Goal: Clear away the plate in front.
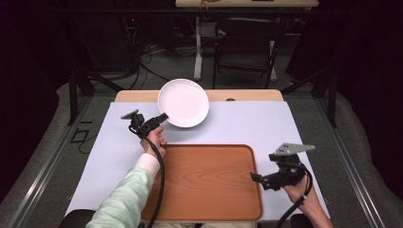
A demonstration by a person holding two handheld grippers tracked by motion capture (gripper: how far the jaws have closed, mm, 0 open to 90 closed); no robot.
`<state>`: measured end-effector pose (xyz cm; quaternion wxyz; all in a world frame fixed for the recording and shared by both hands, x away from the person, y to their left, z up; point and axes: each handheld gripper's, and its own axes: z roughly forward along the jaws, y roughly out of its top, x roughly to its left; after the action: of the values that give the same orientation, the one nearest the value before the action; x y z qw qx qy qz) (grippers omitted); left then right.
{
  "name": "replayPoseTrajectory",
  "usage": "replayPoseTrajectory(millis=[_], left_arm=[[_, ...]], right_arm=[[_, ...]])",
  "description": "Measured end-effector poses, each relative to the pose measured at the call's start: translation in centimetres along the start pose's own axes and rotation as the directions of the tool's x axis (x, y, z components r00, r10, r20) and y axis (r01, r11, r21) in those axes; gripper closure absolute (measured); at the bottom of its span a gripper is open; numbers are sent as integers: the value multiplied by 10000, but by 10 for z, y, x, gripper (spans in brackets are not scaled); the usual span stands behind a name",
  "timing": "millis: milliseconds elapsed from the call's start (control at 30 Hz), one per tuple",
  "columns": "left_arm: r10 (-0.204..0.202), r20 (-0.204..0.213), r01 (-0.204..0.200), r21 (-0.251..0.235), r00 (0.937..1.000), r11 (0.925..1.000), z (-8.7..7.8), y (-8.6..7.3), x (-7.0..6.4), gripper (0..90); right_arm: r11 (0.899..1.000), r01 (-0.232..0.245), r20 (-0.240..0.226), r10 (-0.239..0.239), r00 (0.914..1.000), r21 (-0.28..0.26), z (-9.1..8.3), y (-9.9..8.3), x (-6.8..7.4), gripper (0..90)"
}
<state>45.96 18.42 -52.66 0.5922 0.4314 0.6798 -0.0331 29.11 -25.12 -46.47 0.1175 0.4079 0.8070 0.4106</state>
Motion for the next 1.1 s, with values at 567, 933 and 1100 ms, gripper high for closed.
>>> replayPoseTrajectory(millis=[567, 933, 1100], left_arm=[[1665, 2254, -2029, 1490, 9599, 9678, -22, -24, -49, 873], [2204, 3058, -2882, 1976, 9262, 9369, -23, -44, -51, 871], [2742, 3041, -3439, 2056, 9123, 9162, -26, -42, -46, 870]], right_arm=[[9837, -1782, -720, 1763, 9817, -216, 101, 80, -44, 196], [9481, -3114, -1499, 2994, 9423, -641, 111, 84, -57, 451], [9457, -3144, -1884, 2951, 9367, -819, 108, 82, -54, 538]])
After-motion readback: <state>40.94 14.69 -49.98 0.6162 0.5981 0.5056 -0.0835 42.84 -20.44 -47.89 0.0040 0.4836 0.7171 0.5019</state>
